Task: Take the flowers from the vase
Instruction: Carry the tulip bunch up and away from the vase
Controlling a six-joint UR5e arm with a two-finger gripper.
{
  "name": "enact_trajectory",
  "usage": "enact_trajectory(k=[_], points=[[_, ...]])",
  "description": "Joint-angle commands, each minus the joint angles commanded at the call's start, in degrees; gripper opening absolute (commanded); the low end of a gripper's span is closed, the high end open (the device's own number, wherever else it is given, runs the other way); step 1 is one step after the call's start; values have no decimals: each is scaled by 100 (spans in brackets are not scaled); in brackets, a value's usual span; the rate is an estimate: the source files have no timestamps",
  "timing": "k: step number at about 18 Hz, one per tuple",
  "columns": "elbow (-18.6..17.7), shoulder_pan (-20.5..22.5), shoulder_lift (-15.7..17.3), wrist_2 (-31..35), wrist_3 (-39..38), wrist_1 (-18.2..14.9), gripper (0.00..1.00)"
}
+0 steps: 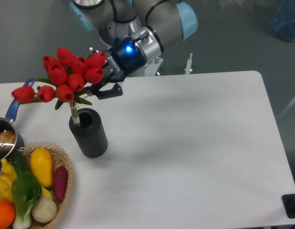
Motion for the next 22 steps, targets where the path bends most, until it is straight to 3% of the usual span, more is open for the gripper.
enact_trajectory(k=[6, 10, 13, 18, 22], points=[[203, 571, -35, -9, 61, 79, 0], [159, 1063, -245, 70, 70, 553, 0], [176, 1231, -492, 166, 79, 729, 0], [474, 1179, -676, 2062, 167, 1072, 0], [624, 1100, -834, 2767, 202, 1081, 0]])
